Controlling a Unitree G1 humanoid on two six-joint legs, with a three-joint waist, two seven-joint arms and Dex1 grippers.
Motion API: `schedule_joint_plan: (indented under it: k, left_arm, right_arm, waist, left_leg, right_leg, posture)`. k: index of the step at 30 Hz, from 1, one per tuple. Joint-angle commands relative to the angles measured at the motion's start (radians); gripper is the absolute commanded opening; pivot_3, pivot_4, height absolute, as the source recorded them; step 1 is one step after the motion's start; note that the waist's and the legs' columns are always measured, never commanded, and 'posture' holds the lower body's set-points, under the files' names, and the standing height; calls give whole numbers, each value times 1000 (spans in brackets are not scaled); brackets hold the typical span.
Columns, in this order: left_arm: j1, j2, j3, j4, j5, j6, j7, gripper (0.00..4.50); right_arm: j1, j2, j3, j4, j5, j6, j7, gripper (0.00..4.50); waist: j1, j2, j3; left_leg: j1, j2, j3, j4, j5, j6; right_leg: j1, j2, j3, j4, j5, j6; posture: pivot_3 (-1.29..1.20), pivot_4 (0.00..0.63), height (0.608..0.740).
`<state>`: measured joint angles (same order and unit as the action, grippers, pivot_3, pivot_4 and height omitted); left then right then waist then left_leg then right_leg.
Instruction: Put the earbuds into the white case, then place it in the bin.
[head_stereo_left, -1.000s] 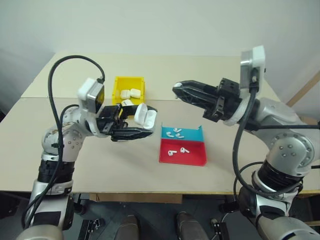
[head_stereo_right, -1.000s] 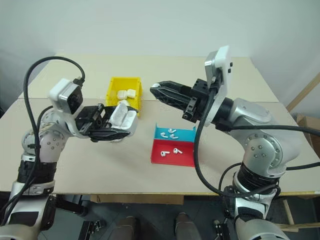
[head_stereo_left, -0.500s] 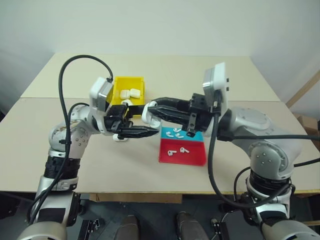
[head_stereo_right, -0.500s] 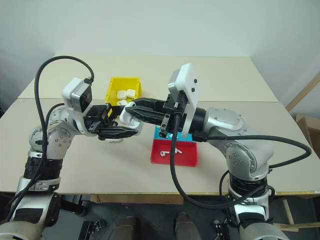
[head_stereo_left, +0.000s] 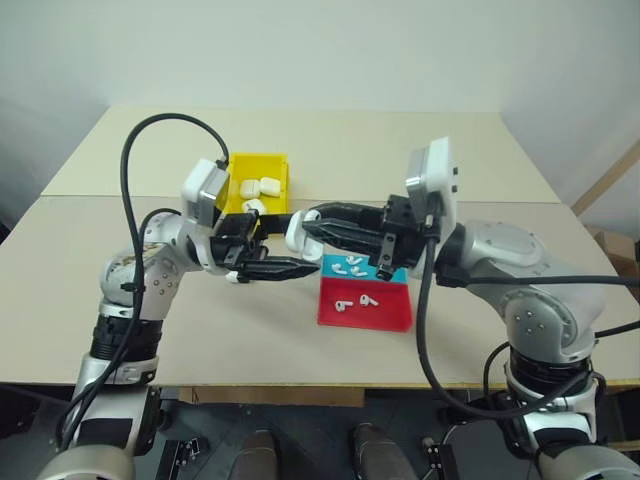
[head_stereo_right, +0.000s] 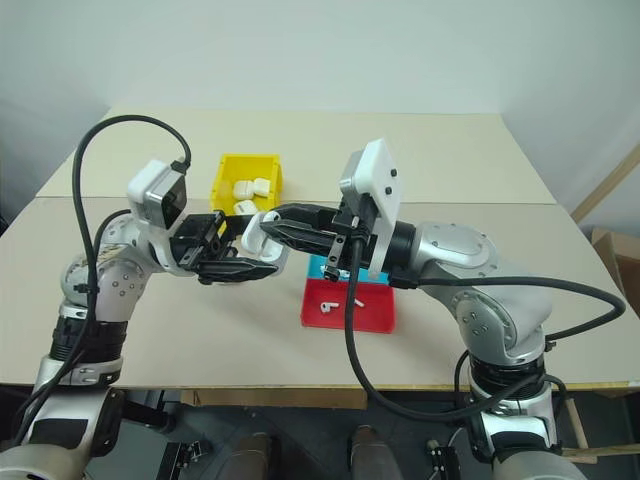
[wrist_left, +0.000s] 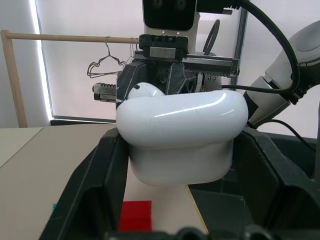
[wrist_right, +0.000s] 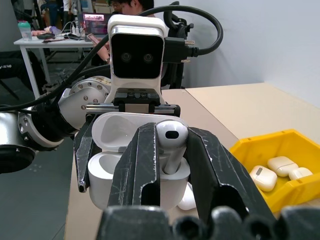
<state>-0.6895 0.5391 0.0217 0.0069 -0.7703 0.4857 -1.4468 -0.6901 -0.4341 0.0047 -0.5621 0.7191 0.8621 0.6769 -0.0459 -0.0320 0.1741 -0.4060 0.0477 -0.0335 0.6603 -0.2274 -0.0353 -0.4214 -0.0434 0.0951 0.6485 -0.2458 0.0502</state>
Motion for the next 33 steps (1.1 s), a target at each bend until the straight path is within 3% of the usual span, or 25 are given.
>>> schedule_joint_plan:
  k: [1, 12, 13, 18, 23, 27, 30, 33]
  left_arm:
    - [-29, -5, 32, -1, -11, -31, -12, 2803]
    - [-17, -17, 34, -44, -18, -23, 17, 2803]
    - [-18, -18, 34, -46, -18, -23, 19, 2803]
    - [-18, -19, 33, -53, -14, -22, 35, 2803]
    - [-9, 3, 50, -58, -18, -19, 34, 2803]
    - [12, 19, 67, -72, -19, -21, 34, 2803]
    - [34, 29, 84, -91, -23, -22, 43, 2803]
    - [53, 37, 96, -104, -24, -23, 51, 2803]
  right_arm:
    - [7, -28, 14, -21, -9, -25, 5, 620]
    - [-5, -63, 18, -8, 10, -35, 4, 4360]
    - [-8, -63, 9, -7, 19, -33, 3, 4470]
    - [-34, -86, -69, 25, 81, -25, 16, 4470]
    - [-121, -240, -49, 172, 26, -43, 157, 4470]
    - [-244, -363, 117, 401, -145, -150, 374, 4470]
    - [-352, -371, 249, 598, -298, -278, 513, 4470]
    - [-442, -333, 345, 763, -418, -394, 612, 3887]
  waist:
    - [0, 0, 0]
    - [1, 0, 0]
    - [1, 0, 0]
    - [1, 0, 0]
    - [2, 0, 0]
    - [-1, 0, 0]
    - [-10, 0, 0]
    - [-11, 1, 1]
  left_leg:
    - [0, 0, 0, 0, 0, 0]
    - [0, 0, 0, 0, 0, 0]
    - [0, 0, 0, 0, 0, 0]
    - [0, 0, 0, 0, 0, 0]
    - [0, 0, 0, 0, 0, 0]
    - [1, 0, 0, 0, 0, 0]
    - [1, 0, 2, -1, 0, 0]
    - [0, 0, 2, -1, 0, 0]
  right_leg:
    - [0, 0, 0, 0, 0, 0]
    - [0, 0, 0, 0, 0, 0]
    - [0, 0, 0, 0, 0, 0]
    - [0, 0, 0, 0, 0, 0]
    - [0, 0, 0, -1, 0, 0]
    - [0, 0, 0, -1, 0, 0]
    - [0, 0, 2, -1, 0, 0]
    - [-1, 0, 1, -1, 0, 0]
  posture:
    - [0, 150, 740]
    - [0, 150, 740]
    - [0, 150, 740]
    - [0, 150, 740]
    - [0, 150, 740]
    - [0, 150, 740]
    - [0, 150, 740]
    - [0, 150, 740]
